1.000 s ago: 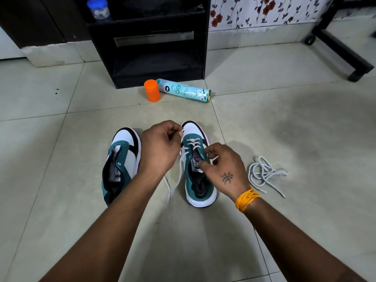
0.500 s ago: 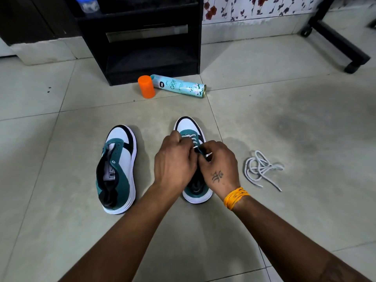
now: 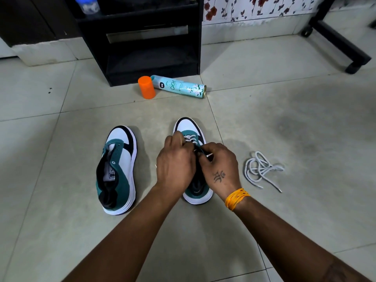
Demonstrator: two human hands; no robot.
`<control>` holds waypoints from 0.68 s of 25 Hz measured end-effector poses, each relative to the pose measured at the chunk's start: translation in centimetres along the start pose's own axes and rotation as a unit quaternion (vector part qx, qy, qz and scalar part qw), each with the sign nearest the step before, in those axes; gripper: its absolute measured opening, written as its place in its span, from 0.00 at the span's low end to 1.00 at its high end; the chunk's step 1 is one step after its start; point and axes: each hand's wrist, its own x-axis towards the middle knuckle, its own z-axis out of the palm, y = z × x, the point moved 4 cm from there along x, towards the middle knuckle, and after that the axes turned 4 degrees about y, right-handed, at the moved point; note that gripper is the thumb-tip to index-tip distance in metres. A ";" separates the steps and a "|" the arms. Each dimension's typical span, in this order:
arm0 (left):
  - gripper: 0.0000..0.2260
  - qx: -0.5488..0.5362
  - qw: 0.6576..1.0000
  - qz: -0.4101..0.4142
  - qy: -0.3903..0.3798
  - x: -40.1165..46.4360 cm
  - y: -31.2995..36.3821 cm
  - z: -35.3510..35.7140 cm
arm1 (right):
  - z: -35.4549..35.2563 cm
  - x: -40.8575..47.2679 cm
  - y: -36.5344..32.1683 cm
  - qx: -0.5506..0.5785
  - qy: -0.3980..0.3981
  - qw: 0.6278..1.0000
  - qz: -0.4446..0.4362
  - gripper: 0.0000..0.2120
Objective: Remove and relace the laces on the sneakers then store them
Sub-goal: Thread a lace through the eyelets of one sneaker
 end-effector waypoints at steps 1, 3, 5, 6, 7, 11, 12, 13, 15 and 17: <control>0.05 -0.018 0.999 -0.035 -0.018 0.0 -0.4 0.3 | -0.1 -0.1 -0.1 0.011 0.001 1.000 -0.002 0.06; 0.04 -0.063 0.994 -0.085 -0.030 0.1 -0.9 0.8 | -0.2 -0.2 -0.3 0.019 0.001 1.000 -0.009 0.06; 0.02 -0.113 0.985 -0.130 -0.013 0.0 -1.3 1.0 | -0.2 -0.3 -0.3 0.031 0.000 0.999 -0.014 0.07; 0.02 -0.138 0.979 -0.152 -0.009 0.0 -1.5 1.1 | -0.1 -0.4 -0.3 0.038 -0.001 0.999 -0.014 0.07; 0.02 -0.165 0.972 -0.168 -0.009 -0.1 -1.6 1.3 | -0.2 -0.4 -0.2 0.041 -0.001 0.999 -0.012 0.08; 0.05 -0.258 0.942 -0.214 -0.009 -0.3 -2.1 1.9 | -0.1 -0.4 0.0 0.049 -0.002 0.999 -0.012 0.07; 0.05 -0.265 0.938 -0.224 -0.006 -0.3 -2.1 1.9 | -0.1 -0.4 0.0 0.052 -0.004 0.999 -0.012 0.07; 0.05 -0.264 0.936 -0.233 -0.001 -0.3 -2.1 1.9 | -0.2 -0.3 -0.1 0.055 -0.004 0.998 -0.010 0.08; 0.05 -0.251 0.937 -0.243 0.007 -0.4 -1.8 1.9 | -0.3 0.1 0.1 0.064 -0.008 0.998 -0.007 0.10; 0.05 -0.240 0.940 -0.243 0.015 -0.5 -1.5 1.7 | -0.4 0.9 0.2 0.067 -0.027 0.997 -0.020 0.12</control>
